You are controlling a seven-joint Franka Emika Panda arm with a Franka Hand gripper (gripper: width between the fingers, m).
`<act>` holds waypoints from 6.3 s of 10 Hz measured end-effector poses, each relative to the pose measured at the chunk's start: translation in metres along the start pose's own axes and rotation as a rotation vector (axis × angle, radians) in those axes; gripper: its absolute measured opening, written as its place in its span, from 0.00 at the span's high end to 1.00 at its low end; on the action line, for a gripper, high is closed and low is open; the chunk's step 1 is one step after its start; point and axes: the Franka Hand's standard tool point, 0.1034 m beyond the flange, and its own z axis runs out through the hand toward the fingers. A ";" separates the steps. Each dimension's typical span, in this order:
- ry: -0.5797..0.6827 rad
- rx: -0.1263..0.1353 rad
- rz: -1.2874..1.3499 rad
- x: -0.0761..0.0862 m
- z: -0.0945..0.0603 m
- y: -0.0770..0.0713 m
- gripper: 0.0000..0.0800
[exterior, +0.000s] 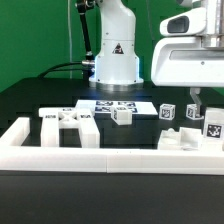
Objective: Assemble chair
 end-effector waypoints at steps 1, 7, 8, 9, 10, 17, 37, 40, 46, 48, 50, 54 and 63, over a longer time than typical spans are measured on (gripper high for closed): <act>0.000 0.000 -0.004 0.000 0.000 0.000 0.63; -0.001 0.008 -0.274 -0.017 -0.024 0.011 0.19; -0.006 0.007 -0.343 -0.019 -0.025 0.017 0.19; -0.010 0.008 -0.340 -0.019 -0.024 0.022 0.19; -0.009 0.009 -0.339 -0.019 -0.024 0.021 0.19; -0.036 -0.019 -0.688 -0.031 -0.026 0.057 0.19; -0.182 -0.024 -0.709 -0.106 0.019 0.190 0.19; -0.385 -0.059 -0.685 -0.115 0.018 0.179 0.19; -0.745 -0.158 -0.650 -0.126 0.025 0.185 0.19; -0.850 -0.219 -0.664 -0.126 0.029 0.192 0.19; -0.926 -0.309 -0.663 -0.130 0.027 0.201 0.19; -0.935 -0.312 -0.662 -0.128 0.032 0.200 0.19; -0.955 -0.317 -0.665 -0.141 0.046 0.199 0.20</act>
Offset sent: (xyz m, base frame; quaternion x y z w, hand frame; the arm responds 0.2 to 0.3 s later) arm -0.0103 0.0094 0.0144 -0.0145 0.0059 -0.0341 0.9993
